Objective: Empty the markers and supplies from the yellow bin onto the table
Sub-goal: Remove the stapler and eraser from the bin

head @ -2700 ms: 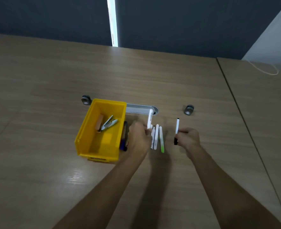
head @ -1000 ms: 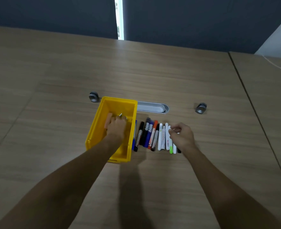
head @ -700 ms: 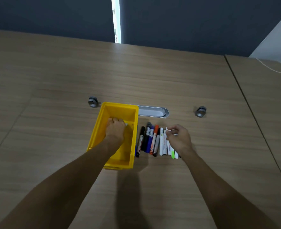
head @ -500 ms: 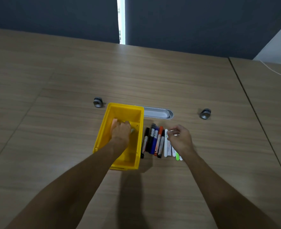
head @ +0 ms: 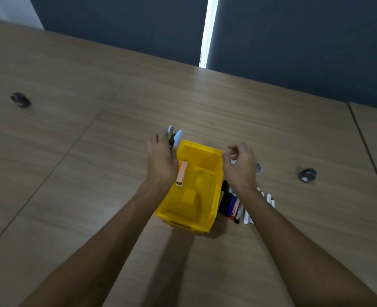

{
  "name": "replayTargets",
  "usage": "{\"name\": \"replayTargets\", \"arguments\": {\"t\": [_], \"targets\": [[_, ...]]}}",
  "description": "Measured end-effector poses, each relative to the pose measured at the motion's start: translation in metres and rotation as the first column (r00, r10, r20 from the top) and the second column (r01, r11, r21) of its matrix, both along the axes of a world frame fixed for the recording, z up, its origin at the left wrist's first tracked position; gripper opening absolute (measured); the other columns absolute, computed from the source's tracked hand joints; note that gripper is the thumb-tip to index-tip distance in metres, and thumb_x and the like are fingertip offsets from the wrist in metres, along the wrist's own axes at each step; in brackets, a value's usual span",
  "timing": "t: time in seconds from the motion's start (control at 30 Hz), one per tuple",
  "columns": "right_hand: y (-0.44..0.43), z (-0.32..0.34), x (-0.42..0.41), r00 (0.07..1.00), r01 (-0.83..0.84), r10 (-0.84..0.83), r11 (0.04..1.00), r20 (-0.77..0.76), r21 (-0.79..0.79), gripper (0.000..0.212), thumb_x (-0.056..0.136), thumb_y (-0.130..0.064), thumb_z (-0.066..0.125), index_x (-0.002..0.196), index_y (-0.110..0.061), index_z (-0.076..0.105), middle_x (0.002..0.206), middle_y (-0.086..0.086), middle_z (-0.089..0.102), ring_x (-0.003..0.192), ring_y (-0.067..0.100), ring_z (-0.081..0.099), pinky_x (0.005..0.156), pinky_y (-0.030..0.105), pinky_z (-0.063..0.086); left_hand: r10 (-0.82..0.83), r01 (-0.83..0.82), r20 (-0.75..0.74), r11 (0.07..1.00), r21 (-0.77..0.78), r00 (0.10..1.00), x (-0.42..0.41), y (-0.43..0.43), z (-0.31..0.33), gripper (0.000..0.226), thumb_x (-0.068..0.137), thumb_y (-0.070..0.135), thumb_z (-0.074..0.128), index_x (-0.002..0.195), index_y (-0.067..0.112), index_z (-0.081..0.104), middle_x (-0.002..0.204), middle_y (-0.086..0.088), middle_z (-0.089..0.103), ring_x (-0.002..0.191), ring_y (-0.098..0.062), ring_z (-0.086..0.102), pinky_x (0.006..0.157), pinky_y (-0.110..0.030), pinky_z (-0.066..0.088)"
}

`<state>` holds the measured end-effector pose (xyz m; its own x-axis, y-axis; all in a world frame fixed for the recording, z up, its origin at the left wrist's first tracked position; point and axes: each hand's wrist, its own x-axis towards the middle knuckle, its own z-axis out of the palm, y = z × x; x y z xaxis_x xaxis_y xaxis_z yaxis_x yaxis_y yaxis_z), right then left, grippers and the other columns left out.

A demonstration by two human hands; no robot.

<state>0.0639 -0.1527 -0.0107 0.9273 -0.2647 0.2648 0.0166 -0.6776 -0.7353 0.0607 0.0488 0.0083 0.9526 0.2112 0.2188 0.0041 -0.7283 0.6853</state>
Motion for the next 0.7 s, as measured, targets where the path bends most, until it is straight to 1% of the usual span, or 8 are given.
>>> {"name": "replayTargets", "arguments": {"t": [0.1, 0.17, 0.3, 0.37, 0.43, 0.53, 0.67, 0.7], "targets": [[0.039, -0.001, 0.016, 0.983, -0.156, 0.14, 0.978, -0.119, -0.137, 0.011, 0.091, -0.028, 0.063, 0.096, -0.018, 0.063, 0.089, 0.0, 0.063, 0.08, 0.013, 0.055, 0.067, 0.031, 0.048, 0.106, -0.107, -0.013, 0.992, -0.068, 0.994, 0.003, 0.034, 0.001, 0.034, 0.096, 0.01, 0.057, 0.129, 0.004, 0.051, 0.12, -0.016, 0.054, 0.109, -0.033, 0.053, 0.088, -0.045, 0.046], [0.065, -0.008, 0.025, 0.939, -0.242, 0.182, 0.953, -0.292, -0.184, 0.013, 0.09, -0.03, 0.063, 0.095, -0.017, 0.063, 0.088, 0.003, 0.068, 0.081, 0.02, 0.062, 0.069, 0.034, 0.052, 0.146, -0.148, -0.029, 0.985, -0.093, 0.989, 0.003, 0.051, -0.006, 0.034, 0.096, 0.011, 0.057, 0.129, 0.004, 0.051, 0.12, -0.015, 0.054, 0.109, -0.033, 0.054, 0.089, -0.046, 0.047], [0.104, -0.032, 0.036, 0.773, -0.222, 0.087, 0.965, -0.628, -0.139, 0.014, 0.086, -0.021, 0.066, 0.079, -0.008, 0.064, 0.092, 0.015, 0.07, 0.098, 0.035, 0.068, 0.064, 0.033, 0.043, 0.194, -0.201, -0.061, 0.972, -0.125, 0.979, 0.0, 0.068, -0.023, 0.037, 0.095, 0.011, 0.059, 0.131, 0.006, 0.051, 0.117, -0.011, 0.055, 0.106, -0.031, 0.056, 0.09, -0.048, 0.049], [0.115, -0.043, 0.035, 0.694, -0.213, 0.071, 0.971, -0.716, -0.11, 0.012, 0.081, -0.017, 0.071, 0.085, -0.007, 0.068, 0.105, 0.017, 0.072, 0.105, 0.036, 0.068, 0.066, 0.033, 0.044, 0.202, -0.209, -0.06, 0.968, -0.138, 0.977, -0.002, 0.07, -0.03, 0.036, 0.094, 0.012, 0.06, 0.129, 0.007, 0.052, 0.115, -0.009, 0.054, 0.104, -0.029, 0.057, 0.089, -0.048, 0.05], [0.118, -0.053, 0.032, 0.678, -0.191, 0.062, 0.977, -0.733, -0.094, 0.011, 0.08, -0.017, 0.072, 0.079, -0.007, 0.066, 0.111, 0.016, 0.072, 0.106, 0.036, 0.068, 0.07, 0.035, 0.048, 0.194, -0.2, -0.059, 0.97, -0.137, 0.979, -0.005, 0.067, -0.035, 0.035, 0.094, 0.012, 0.06, 0.128, 0.007, 0.052, 0.115, -0.009, 0.054, 0.105, -0.028, 0.056, 0.089, -0.046, 0.051], [0.116, -0.057, 0.032, 0.718, -0.107, 0.024, 0.991, -0.696, -0.077, 0.035, 0.089, -0.022, 0.062, 0.058, -0.011, 0.05, 0.102, 0.018, 0.075, 0.099, 0.037, 0.07, 0.065, 0.03, 0.043, 0.18, -0.19, -0.083, 0.972, -0.14, 0.98, -0.009, 0.061, -0.04, 0.037, 0.094, 0.012, 0.061, 0.129, 0.006, 0.052, 0.117, -0.01, 0.055, 0.109, -0.026, 0.054, 0.09, -0.043, 0.05], [0.104, -0.049, 0.028, 0.718, 0.03, -0.034, 0.999, -0.695, -0.017, 0.047, 0.097, -0.042, 0.054, 0.063, -0.01, 0.056, 0.072, 0.012, 0.069, 0.062, 0.025, 0.064, 0.049, 0.026, 0.037, 0.168, -0.182, -0.097, 0.97, -0.161, 0.981, -0.015, 0.051, -0.038, 0.036, 0.094, 0.013, 0.061, 0.128, 0.007, 0.053, 0.117, -0.009, 0.055, 0.11, -0.024, 0.053, 0.091, -0.039, 0.049], [0.099, -0.045, 0.027, 0.725, 0.042, -0.028, 0.999, -0.688, 0.003, 0.046, 0.095, -0.046, 0.057, 0.066, -0.01, 0.058, 0.071, 0.01, 0.069, 0.061, 0.024, 0.063, 0.05, 0.027, 0.039, 0.168, -0.18, -0.09, 0.971, -0.155, 0.982, -0.017, 0.048, -0.036, 0.036, 0.094, 0.014, 0.062, 0.128, 0.007, 0.053, 0.116, -0.008, 0.055, 0.11, -0.023, 0.053, 0.091, -0.035, 0.049]]}}
